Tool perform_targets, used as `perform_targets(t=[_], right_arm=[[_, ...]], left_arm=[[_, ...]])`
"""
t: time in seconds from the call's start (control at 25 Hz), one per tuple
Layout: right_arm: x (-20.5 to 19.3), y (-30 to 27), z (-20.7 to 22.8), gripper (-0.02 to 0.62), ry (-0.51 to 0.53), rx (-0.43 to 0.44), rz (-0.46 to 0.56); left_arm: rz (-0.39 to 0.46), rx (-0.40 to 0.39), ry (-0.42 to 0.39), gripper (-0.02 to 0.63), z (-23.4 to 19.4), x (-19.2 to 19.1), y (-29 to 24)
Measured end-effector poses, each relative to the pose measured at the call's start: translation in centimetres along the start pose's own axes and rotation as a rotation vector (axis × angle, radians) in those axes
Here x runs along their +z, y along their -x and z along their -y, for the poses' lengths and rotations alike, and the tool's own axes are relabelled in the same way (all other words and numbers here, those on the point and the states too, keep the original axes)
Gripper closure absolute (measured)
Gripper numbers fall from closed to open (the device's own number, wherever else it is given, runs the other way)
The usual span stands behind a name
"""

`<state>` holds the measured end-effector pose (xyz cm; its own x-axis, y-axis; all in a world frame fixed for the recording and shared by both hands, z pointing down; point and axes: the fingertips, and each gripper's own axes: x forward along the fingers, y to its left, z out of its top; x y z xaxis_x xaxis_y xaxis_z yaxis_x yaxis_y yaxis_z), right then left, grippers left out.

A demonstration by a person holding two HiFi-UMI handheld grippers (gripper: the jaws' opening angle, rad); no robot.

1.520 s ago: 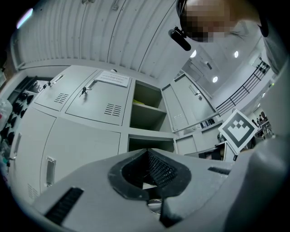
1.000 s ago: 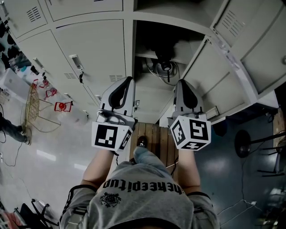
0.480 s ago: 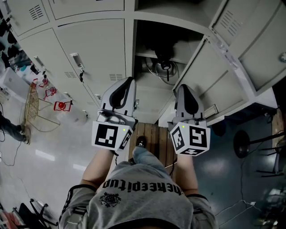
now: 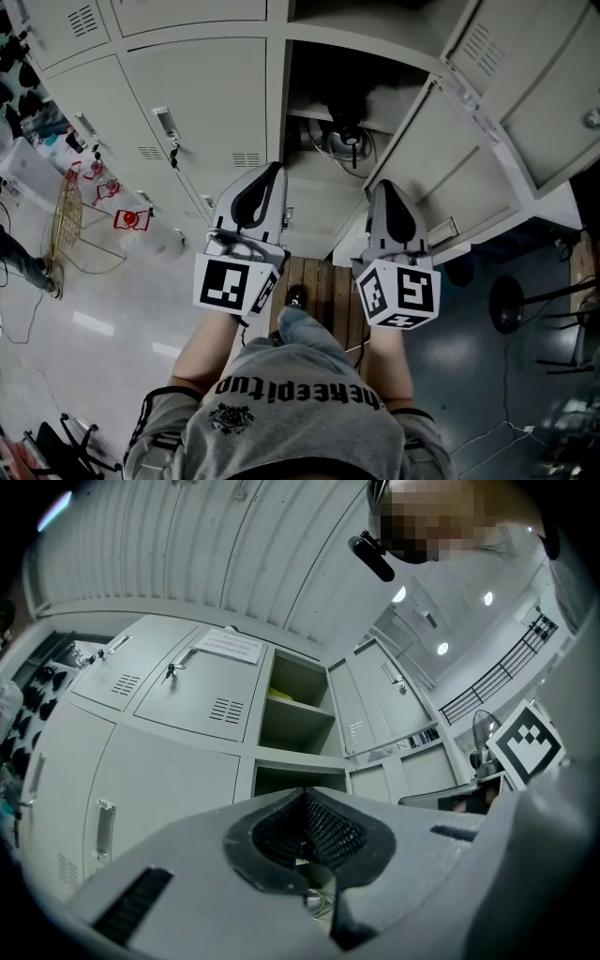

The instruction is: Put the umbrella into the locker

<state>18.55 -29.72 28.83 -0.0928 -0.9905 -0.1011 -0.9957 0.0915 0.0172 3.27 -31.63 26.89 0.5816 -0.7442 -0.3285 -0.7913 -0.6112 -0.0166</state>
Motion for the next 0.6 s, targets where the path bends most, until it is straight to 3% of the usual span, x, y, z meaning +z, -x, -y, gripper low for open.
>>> perform_targets(t=[0.6], right_arm=[[0.41, 0.94, -0.03, 0.592, -0.001, -0.007, 0.009]], left_arm=[[0.010, -0.007, 0.004, 0.601, 0.55, 0.35, 0.50]])
